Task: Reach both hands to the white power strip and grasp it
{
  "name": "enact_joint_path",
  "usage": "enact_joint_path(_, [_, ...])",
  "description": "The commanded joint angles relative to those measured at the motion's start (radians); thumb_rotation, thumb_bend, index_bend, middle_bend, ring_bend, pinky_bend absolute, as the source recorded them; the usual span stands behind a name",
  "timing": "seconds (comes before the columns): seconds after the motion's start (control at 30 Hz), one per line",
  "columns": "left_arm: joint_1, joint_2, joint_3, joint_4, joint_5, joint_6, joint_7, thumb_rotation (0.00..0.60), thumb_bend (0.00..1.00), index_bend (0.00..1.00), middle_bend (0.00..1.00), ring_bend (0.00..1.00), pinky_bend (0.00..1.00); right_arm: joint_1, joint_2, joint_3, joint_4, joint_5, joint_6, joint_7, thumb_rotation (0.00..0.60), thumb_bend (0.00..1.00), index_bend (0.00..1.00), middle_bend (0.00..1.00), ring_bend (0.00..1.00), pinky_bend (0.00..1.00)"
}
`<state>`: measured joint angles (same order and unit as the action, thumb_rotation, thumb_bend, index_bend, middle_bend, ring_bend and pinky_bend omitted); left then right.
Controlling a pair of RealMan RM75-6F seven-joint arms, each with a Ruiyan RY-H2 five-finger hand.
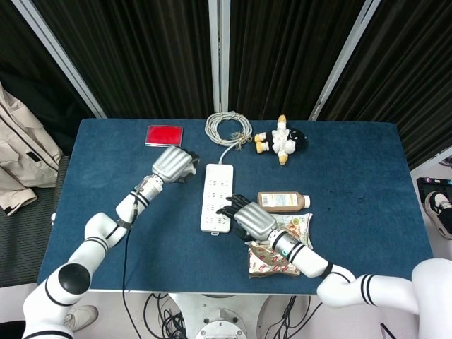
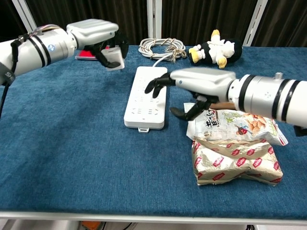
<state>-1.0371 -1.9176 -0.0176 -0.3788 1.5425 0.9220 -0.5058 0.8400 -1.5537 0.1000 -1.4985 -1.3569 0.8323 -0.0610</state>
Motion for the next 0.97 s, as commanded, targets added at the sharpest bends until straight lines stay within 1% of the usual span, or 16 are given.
enact_joint_path(0.03, [0.042, 0.023, -0.031, -0.062, -0.045, -0.005, 0.065, 0.600, 0.36, 0.38, 0.43, 0.31, 0.37, -0.027, 0.049, -0.001, -0.042, -0.030, 0.048, 0.000, 0.600, 0.49, 0.18, 0.20, 0.00, 0.01])
enact_joint_path(0.1, [0.054, 0.038, -0.042, -0.100, -0.061, -0.007, 0.097, 0.600, 0.27, 0.33, 0.37, 0.24, 0.29, -0.042, 0.080, -0.003, -0.064, -0.040, 0.074, -0.003, 0.600, 0.47, 0.18, 0.20, 0.00, 0.01])
enact_joint_path(0.2, [0.079, 0.081, -0.058, -0.192, -0.082, 0.009, 0.156, 0.600, 0.15, 0.20, 0.24, 0.12, 0.16, -0.071, 0.140, -0.006, -0.104, -0.051, 0.118, -0.010, 0.600, 0.46, 0.18, 0.20, 0.00, 0.01])
enact_joint_path(0.3, [0.121, 0.152, -0.077, -0.322, -0.097, 0.072, 0.197, 0.600, 0.10, 0.16, 0.20, 0.10, 0.13, -0.114, 0.214, -0.008, -0.152, -0.061, 0.181, -0.010, 0.600, 0.41, 0.18, 0.20, 0.00, 0.01])
enact_joint_path(0.4, [0.186, 0.255, -0.091, -0.467, -0.112, 0.161, 0.245, 0.600, 0.09, 0.15, 0.20, 0.10, 0.13, -0.173, 0.301, -0.021, -0.195, -0.077, 0.254, 0.010, 0.600, 0.38, 0.18, 0.20, 0.00, 0.01])
enact_joint_path(0.53, [0.310, 0.423, -0.099, -0.676, -0.164, 0.265, 0.335, 0.600, 0.09, 0.15, 0.20, 0.10, 0.13, -0.275, 0.419, -0.053, -0.225, -0.084, 0.359, 0.032, 0.600, 0.38, 0.18, 0.20, 0.00, 0.01])
enact_joint_path(0.63, [0.407, 0.530, -0.093, -0.801, -0.214, 0.329, 0.402, 0.600, 0.09, 0.15, 0.20, 0.10, 0.13, -0.352, 0.480, -0.078, -0.232, -0.077, 0.433, 0.038, 0.600, 0.38, 0.17, 0.20, 0.00, 0.02])
enact_joint_path(0.73, [0.497, 0.615, -0.073, -0.878, -0.251, 0.384, 0.465, 0.600, 0.09, 0.15, 0.20, 0.10, 0.13, -0.423, 0.519, -0.099, -0.235, -0.066, 0.494, 0.047, 0.600, 0.38, 0.16, 0.20, 0.00, 0.02])
enact_joint_path(0.8, [0.557, 0.659, -0.060, -0.921, -0.272, 0.424, 0.486, 0.600, 0.09, 0.16, 0.20, 0.10, 0.12, -0.468, 0.535, -0.109, -0.237, -0.069, 0.540, 0.065, 0.600, 0.38, 0.14, 0.19, 0.00, 0.02])
enact_joint_path(0.97, [0.680, 0.732, -0.021, -1.030, -0.277, 0.523, 0.524, 0.600, 0.09, 0.16, 0.20, 0.10, 0.11, -0.561, 0.530, -0.134, -0.232, -0.094, 0.634, 0.076, 0.600, 0.38, 0.14, 0.19, 0.00, 0.02])
